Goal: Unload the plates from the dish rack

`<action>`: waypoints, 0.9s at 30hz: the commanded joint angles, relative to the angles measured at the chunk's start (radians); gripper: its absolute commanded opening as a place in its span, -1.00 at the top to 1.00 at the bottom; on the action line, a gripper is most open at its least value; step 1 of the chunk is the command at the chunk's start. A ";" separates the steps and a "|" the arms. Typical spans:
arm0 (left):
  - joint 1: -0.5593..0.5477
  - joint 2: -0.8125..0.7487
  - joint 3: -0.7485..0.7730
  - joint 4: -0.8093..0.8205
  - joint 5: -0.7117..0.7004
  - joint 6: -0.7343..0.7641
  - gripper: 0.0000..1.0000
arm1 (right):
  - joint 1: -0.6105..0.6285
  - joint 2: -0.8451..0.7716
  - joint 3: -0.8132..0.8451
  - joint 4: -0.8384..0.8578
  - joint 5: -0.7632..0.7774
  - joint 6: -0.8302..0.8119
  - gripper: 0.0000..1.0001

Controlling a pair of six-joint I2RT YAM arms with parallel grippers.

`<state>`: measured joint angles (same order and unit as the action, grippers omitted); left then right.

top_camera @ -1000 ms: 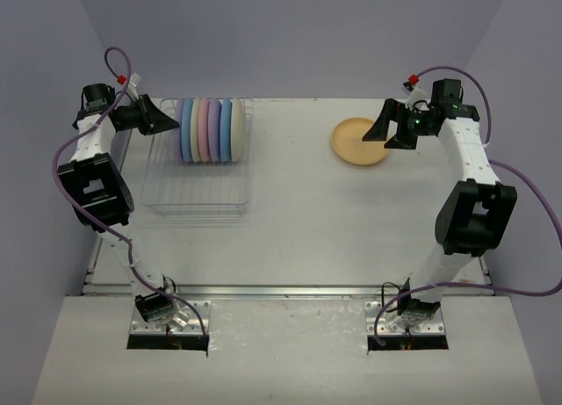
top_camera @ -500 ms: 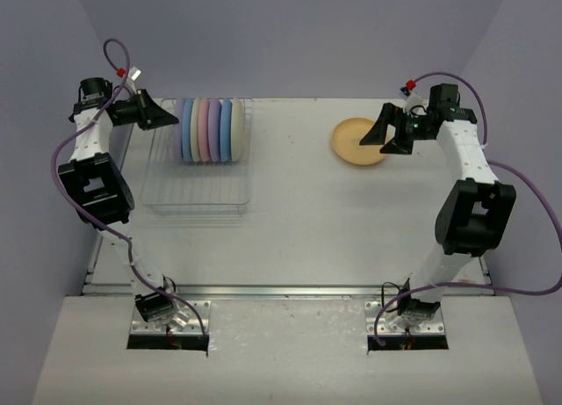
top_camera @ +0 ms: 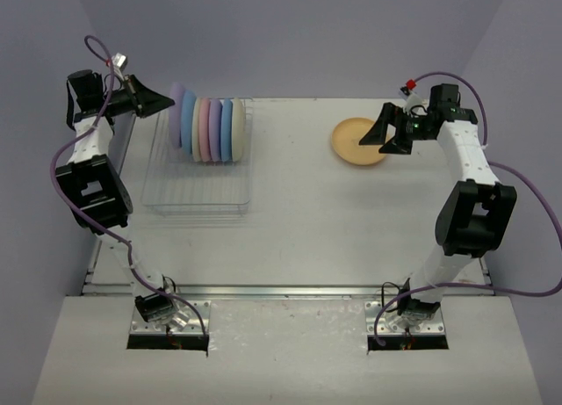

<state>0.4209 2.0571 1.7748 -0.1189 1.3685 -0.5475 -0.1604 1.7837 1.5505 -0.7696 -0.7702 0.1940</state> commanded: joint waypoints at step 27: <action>-0.047 -0.221 0.181 0.325 0.155 -0.271 1.00 | 0.001 -0.235 0.067 -0.021 -0.084 0.143 -0.98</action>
<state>0.3931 1.8869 1.9474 0.1573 1.4863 -0.7921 -0.1604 1.6037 1.5858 -0.8022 -0.8217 0.2983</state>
